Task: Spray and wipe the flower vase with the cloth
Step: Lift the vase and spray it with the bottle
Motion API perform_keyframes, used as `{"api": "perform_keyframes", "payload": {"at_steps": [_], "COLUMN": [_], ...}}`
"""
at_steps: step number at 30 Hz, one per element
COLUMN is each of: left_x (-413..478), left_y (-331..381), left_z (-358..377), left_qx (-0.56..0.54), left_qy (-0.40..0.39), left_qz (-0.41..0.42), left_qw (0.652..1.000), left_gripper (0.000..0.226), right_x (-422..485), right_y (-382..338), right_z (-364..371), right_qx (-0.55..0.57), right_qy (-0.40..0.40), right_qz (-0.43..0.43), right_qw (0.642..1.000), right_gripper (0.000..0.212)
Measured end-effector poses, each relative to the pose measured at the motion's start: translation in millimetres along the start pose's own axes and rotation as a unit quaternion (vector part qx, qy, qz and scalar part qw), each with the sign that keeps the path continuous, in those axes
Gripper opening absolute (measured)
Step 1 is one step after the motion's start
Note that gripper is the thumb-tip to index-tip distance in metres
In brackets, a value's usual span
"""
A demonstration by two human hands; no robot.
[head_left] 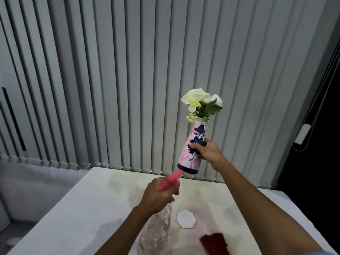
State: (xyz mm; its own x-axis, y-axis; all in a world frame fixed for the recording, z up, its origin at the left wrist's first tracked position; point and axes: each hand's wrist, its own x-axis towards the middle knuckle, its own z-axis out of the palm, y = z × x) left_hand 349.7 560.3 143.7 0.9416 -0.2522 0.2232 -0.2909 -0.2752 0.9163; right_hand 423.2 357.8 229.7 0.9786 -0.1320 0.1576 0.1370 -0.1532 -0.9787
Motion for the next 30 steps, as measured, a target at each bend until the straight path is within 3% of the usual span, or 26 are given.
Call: {"api": "perform_keyframes", "payload": {"at_steps": [3, 8, 11, 15, 19, 22, 27, 30], "left_x": [6, 24, 33, 37, 30, 29, 25, 21], "left_y": [13, 45, 62, 64, 58, 47, 19, 15], "left_z": [0, -17, -18, -35, -58, -56, -44, -40], "left_qx": [0.032, 0.009, 0.015, -0.032, -0.154, -0.143, -0.150, -0.147], "left_qy": [0.018, 0.030, 0.041, 0.043, -0.046, -0.054, -0.070, -0.089], "left_qz": [0.016, 0.061, 0.063, 0.052, 0.036, 0.008, -0.008, 0.000], "left_qw": [0.999, 0.998, 0.997, 0.997, 0.986, 0.988, 0.986, 0.985], "left_gripper": [0.035, 0.030, 0.029, 0.020, 0.019, 0.030, 0.032, 0.033], "right_x": [-3, -11, -17, -21, -17, -16, -10, -1], "right_y": [7, 26, 30, 26, 23, 16, 8, 11], "right_z": [0, 4, 9, -7, -35, -44, -49, -50], "right_qx": [-0.027, -0.141, -0.149, -0.070, 0.081, 0.132, 0.139, 0.130], "right_qy": [-0.010, 0.010, -0.008, -0.096, -0.207, -0.268, -0.247, -0.205], "right_qz": [-0.002, -0.025, -0.043, -0.044, -0.009, -0.012, -0.012, 0.002], "right_qw": [1.000, 0.990, 0.988, 0.992, 0.975, 0.954, 0.959, 0.970], "right_gripper": [0.024, 0.036, 0.031, 0.024, 0.073, 0.074, 0.067, 0.083]}}
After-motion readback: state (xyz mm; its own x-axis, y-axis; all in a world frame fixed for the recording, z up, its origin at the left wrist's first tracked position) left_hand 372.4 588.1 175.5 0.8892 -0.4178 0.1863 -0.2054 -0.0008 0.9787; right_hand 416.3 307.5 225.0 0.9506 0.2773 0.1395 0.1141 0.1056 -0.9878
